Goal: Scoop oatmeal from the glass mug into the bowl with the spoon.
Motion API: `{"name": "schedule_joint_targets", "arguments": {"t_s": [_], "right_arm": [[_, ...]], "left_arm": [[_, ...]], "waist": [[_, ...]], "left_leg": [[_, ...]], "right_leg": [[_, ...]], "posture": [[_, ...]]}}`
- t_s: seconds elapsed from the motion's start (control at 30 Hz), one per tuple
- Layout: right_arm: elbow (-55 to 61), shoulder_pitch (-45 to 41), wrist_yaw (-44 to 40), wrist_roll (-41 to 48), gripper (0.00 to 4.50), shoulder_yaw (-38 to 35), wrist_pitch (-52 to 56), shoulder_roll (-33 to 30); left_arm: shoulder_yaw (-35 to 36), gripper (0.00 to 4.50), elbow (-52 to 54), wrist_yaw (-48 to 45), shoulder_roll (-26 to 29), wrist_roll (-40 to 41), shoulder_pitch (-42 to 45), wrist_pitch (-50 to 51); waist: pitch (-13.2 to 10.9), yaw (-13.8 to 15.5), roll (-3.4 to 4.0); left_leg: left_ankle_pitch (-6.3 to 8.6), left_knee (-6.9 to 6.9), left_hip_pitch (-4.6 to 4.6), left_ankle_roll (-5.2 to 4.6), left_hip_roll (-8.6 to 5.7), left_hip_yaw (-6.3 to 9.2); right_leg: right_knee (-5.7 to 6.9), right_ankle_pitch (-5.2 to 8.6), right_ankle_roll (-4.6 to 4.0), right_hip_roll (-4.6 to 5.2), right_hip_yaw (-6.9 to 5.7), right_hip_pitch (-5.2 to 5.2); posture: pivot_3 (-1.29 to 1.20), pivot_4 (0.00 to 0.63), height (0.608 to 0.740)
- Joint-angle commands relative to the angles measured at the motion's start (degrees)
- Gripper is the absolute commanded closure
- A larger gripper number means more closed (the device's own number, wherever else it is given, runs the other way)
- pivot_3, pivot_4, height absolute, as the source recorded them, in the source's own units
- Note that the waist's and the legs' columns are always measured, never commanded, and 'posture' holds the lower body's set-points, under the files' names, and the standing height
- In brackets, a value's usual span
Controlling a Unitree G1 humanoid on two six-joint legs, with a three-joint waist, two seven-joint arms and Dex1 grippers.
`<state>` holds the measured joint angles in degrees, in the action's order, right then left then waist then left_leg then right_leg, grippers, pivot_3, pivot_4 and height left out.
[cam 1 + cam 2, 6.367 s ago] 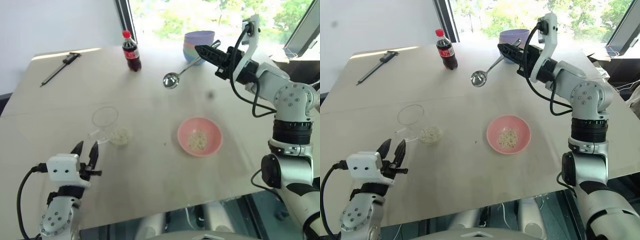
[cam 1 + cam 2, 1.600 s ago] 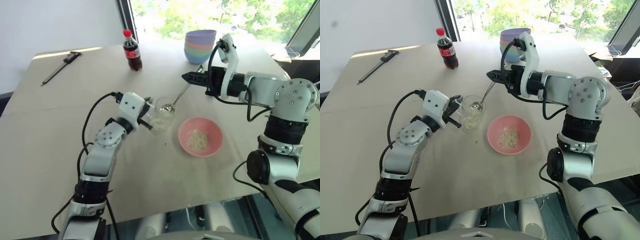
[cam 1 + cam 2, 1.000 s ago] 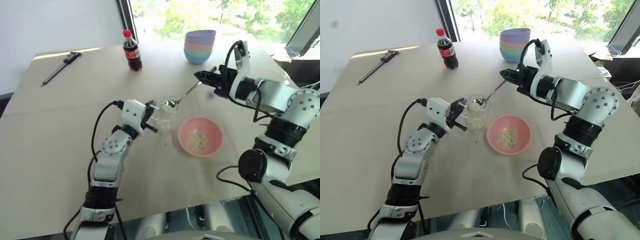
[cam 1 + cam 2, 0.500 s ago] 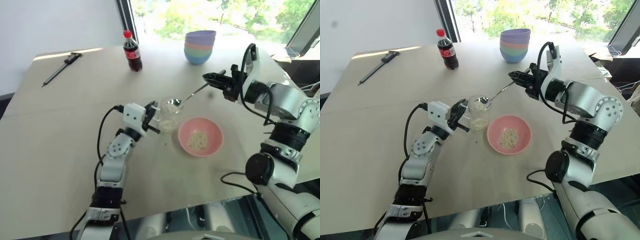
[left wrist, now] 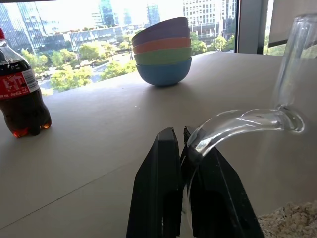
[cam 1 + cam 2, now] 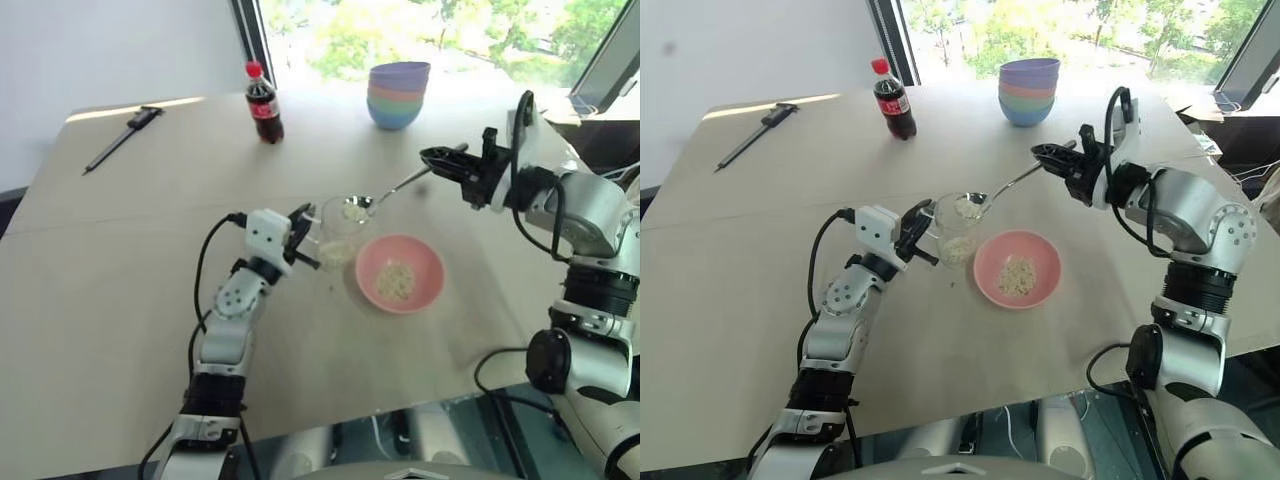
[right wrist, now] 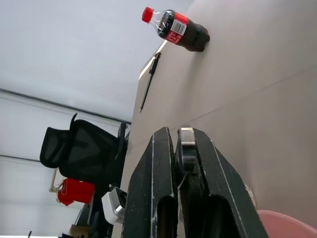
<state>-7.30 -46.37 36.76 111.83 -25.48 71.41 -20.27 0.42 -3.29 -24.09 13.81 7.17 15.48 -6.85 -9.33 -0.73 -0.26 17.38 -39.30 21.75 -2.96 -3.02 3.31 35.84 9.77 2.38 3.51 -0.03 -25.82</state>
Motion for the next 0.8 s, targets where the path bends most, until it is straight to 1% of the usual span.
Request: {"name": "schedule_joint_targets", "arguments": {"t_s": [0.03, 0.3, 0.37, 0.43, 0.53, 0.57, 0.7, 0.8], "right_arm": [[1.36, 0.4, -5.1, 1.17, 4.5, -0.44, 2.03, -2.97], [-0.51, 4.02, -16.64, 1.17, 4.5, 2.22, 6.79, -12.05], [-0.26, 5.05, -18.36, 1.17, 4.5, 3.98, 7.0, -14.77], [1.31, 5.79, -18.06, 1.17, 4.5, 6.43, 5.86, -17.41], [5.75, 5.54, -18.73, -3.09, 4.5, 10.42, 5.0, -21.03], [7.94, 5.0, -20.48, -5.72, 4.5, 11.63, 5.25, -21.7], [16.83, 3.08, -28.72, -17.05, 4.5, 15.88, 3.88, -23.05], [25.77, 0.8, -39.82, -28.98, 4.5, 20.85, 1.29, -26.36]], "left_arm": [[1.17, 4.45, -0.27, -0.79, 0.88, 0.9, 0.13, -1.53], [2.84, 4.45, -1.98, -1.08, 2.57, 1.51, 0.38, -2.28], [3.07, 4.45, -2.35, -1.13, 2.86, 1.62, 0.49, -2.45], [3.25, 4.45, -2.6, -1.14, 3.09, 1.71, 0.54, -2.55], [3.36, 4.45, -2.75, -1.08, 3.31, 1.86, 0.49, -2.63], [3.34, 4.45, -2.73, -1.07, 3.38, 1.89, 0.41, -2.64], [3.26, 4.45, -2.57, -1.03, 3.57, 1.93, 0.25, -2.55], [3.33, 4.45, -2.37, -0.96, 3.76, 1.93, 0.07, -2.45]], "waist": [[0.0, 0.03, 0.0], [0.0, -0.04, 0.0], [0.0, -0.03, 0.0], [0.0, 0.0, -0.01], [-0.01, -0.04, 0.01], [-0.01, -0.03, 0.01], [-0.01, -0.02, 0.01], [-0.01, 0.14, 0.01]], "left_leg": [[0.0, 0.0, 0.0, 0.0, 0.0, 0.0], [0.02, 0.0, -0.01, -0.03, 0.06, -0.03], [0.02, 0.0, -0.02, -0.04, 0.07, -0.06], [0.03, -0.01, -0.02, -0.05, 0.07, -0.06], [0.03, -0.02, -0.03, -0.05, 0.1, -0.07], [0.03, -0.02, -0.03, -0.05, 0.11, -0.07], [0.03, -0.03, -0.03, -0.04, 0.12, -0.06], [0.03, -0.06, -0.01, -0.04, 0.09, -0.01]], "right_leg": [[0.0, 0.0, 0.0, 0.0, 0.0, 0.0], [0.0, 0.0, 0.0, -0.01, 0.01, 0.0], [0.0, 0.0, 0.0, 0.03, 0.04, 0.01], [0.0, 0.0, 0.0, 0.06, 0.04, 0.02], [-0.01, 0.0, 0.0, 0.13, 0.07, 0.02], [-0.02, 0.0, 0.0, 0.13, 0.07, 0.02], [-0.02, 0.0, 0.0, 0.11, 0.06, 0.02], [-0.03, 0.0, 0.01, 0.06, 0.0, 0.02]], "posture": [[0.0, 0.15, 0.74], [0.0, 0.15, 0.74], [0.0, 0.15, 0.74], [0.0, 0.15, 0.74], [0.0, 0.15, 0.74], [0.0, 0.15, 0.74], [0.0, 0.15, 0.74], [0.0, 0.15, 0.74]]}}
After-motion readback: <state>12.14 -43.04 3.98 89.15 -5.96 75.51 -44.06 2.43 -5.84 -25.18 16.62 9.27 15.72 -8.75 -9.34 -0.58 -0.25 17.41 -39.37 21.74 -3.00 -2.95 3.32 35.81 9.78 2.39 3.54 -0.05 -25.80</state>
